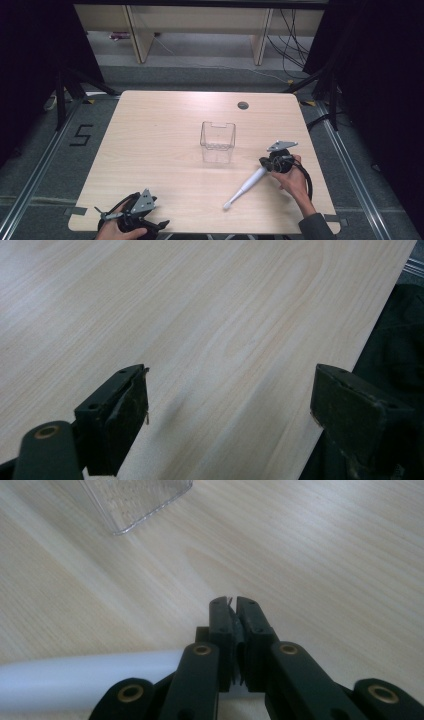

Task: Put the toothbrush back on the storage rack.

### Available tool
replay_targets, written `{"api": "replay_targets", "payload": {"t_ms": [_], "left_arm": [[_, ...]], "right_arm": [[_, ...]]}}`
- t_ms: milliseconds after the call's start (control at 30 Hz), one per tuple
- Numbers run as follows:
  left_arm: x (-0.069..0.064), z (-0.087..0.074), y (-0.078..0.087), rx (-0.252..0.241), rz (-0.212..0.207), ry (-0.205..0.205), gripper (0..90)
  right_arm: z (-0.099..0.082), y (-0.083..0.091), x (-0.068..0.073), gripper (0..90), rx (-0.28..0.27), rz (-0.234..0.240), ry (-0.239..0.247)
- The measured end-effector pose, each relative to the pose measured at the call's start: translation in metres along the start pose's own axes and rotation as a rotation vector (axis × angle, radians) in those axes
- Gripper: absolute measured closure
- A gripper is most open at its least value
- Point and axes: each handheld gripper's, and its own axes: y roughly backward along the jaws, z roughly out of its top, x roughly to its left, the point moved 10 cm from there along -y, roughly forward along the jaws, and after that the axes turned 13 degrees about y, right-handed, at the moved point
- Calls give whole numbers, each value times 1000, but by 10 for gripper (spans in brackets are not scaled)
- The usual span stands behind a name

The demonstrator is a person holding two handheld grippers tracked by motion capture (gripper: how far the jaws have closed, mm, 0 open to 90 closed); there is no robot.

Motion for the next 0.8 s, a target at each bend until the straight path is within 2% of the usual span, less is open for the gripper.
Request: {"api": "replay_targets", "payload": {"t_ms": [33, 67, 100, 133, 167, 200, 233, 267, 300, 333, 400, 433, 467, 500, 533, 600, 633, 667, 700, 733, 767, 800], "left_arm": [[0, 0, 0, -2, 1, 4, 148], [0, 0, 0, 2, 1, 1, 148], [0, 0, 0, 0, 1, 2, 148], [0, 0, 0, -1, 0, 3, 148], [-1, 0, 0, 0, -1, 2, 148], [-1, -1, 0, 9, -7, -2, 148], [-1, -1, 0, 10, -7, -2, 148], [0, 0, 0, 9, -5, -2, 148], [0, 0, 0, 0, 0, 0, 148], [1, 0, 0, 2, 2, -2, 148], [0, 0, 0, 0, 0, 3, 148], [0, 0, 0, -2, 1, 5, 148], [0, 0, 0, -2, 0, 3, 148], [0, 0, 0, 1, -6, 0, 148], [0, -1, 0, 10, -6, -2, 148], [0, -1, 0, 11, -6, -4, 148], [0, 0, 0, 2, -1, 0, 148], [0, 0, 0, 0, 2, 4, 148], [0, -1, 0, 2, -1, 3, 148], [0, -1, 0, 2, -1, 3, 148], [0, -1, 0, 3, 0, 3, 148], [0, 0, 0, 1, 1, 2, 148]], "right_arm": [[-2, 1, 0, 859, 5, -14, -13], [-2, 2, -1, 859, -8, -14, 19], [-4, 3, 0, 859, 6, -2, 11], [-6, 5, 0, 859, 18, -13, 17], [-6, 5, 2, 859, 15, 2, 6], [-6, 5, 2, 859, 10, -7, 16], [-7, 6, 5, 859, 20, -5, -9], [-8, 7, 6, 859, 27, 3, -7], [-8, 8, 6, 859, 29, 7, 5], [-8, 7, 4, 858, 11, -9, 33], [-10, 9, 8, 856, 23, 7, 10], [-10, 9, 6, 856, 16, 1, 29], [-10, 11, 8, 856, 19, 4, 6], [-13, 15, 10, 856, 46, 20, -18], [-13, 14, 8, 856, 32, 17, 14], [-13, 15, 8, 855, 25, 8, -2], [-14, 16, 7, 854, 19, -4, 24], [-15, 18, 11, 854, 32, 8, -15], [-16, 19, 14, 853, 35, 18, -28], [-16, 19, 13, 852, 31, 16, -20], [-17, 20, 10, 852, 30, 18, 23], [-17, 21, 10, 852, 31, 9, 20]]}}
